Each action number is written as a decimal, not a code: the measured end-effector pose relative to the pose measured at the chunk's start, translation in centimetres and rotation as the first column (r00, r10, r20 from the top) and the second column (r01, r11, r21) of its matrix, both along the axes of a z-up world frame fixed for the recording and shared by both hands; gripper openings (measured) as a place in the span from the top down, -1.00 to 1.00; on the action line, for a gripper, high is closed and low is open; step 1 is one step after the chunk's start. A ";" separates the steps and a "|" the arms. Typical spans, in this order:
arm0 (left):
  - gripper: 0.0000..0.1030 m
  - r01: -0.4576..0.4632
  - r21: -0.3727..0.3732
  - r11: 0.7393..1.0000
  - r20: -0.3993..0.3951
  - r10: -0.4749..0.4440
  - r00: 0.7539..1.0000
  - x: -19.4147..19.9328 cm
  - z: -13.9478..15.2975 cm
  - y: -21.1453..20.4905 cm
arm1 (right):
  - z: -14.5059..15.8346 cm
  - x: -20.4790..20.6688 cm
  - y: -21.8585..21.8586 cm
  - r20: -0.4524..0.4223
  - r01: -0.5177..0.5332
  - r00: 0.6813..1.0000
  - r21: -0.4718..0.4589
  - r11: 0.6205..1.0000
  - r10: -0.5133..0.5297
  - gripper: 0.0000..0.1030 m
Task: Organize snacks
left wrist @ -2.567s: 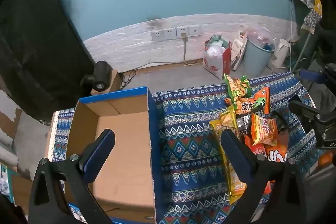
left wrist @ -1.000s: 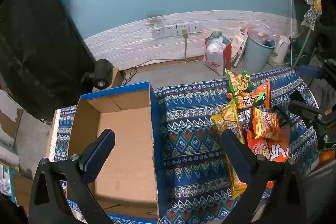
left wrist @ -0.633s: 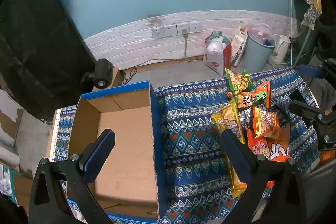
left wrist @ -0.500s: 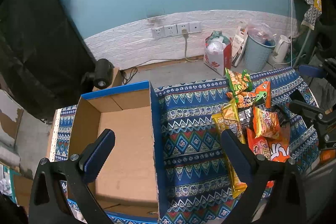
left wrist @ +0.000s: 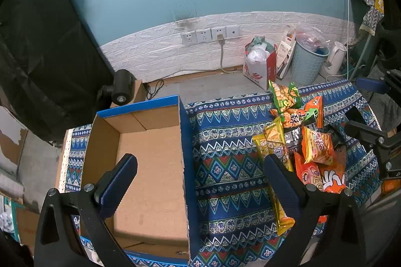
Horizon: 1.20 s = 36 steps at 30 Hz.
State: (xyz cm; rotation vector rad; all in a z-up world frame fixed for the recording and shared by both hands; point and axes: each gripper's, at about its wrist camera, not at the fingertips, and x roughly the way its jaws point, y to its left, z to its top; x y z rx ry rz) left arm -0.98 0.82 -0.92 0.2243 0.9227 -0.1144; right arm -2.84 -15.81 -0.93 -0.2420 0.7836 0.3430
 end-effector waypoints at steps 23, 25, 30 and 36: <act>-0.98 0.002 0.002 1.000 -0.015 -0.002 1.000 0.0 -0.4 -0.2 | -0.3 0.4 -0.3 -0.017 -0.001 1.000 -0.015 1.000 0.001 -0.63; -0.98 0.002 0.003 1.000 -0.016 -0.002 1.000 0.0 -0.5 -0.2 | -0.4 0.4 -0.5 -0.017 0.003 1.000 -0.019 1.000 -0.004 -0.63; -0.98 0.006 0.011 1.000 -0.024 -0.006 1.000 0.1 -1.0 -0.4 | -0.6 0.6 -0.9 -0.026 0.007 1.000 -0.024 1.000 -0.008 -0.63; -0.98 0.033 0.013 0.999 -0.068 -0.032 0.997 0.8 -2.1 -1.2 | -1.3 0.9 -1.4 -0.042 0.005 0.999 -0.039 0.999 -0.007 -0.63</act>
